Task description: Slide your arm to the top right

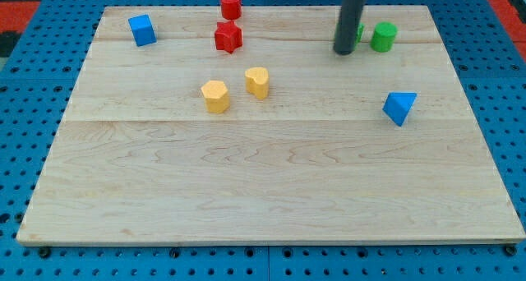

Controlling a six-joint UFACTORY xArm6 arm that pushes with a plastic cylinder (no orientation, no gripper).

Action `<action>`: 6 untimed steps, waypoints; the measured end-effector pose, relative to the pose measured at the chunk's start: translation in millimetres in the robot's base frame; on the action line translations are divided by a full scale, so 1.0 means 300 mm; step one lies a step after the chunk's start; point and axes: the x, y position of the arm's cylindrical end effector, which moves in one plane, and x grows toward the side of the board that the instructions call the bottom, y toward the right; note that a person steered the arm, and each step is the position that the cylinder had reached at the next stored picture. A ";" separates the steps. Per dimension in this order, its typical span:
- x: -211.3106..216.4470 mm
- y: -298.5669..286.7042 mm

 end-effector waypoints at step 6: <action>-0.290 0.406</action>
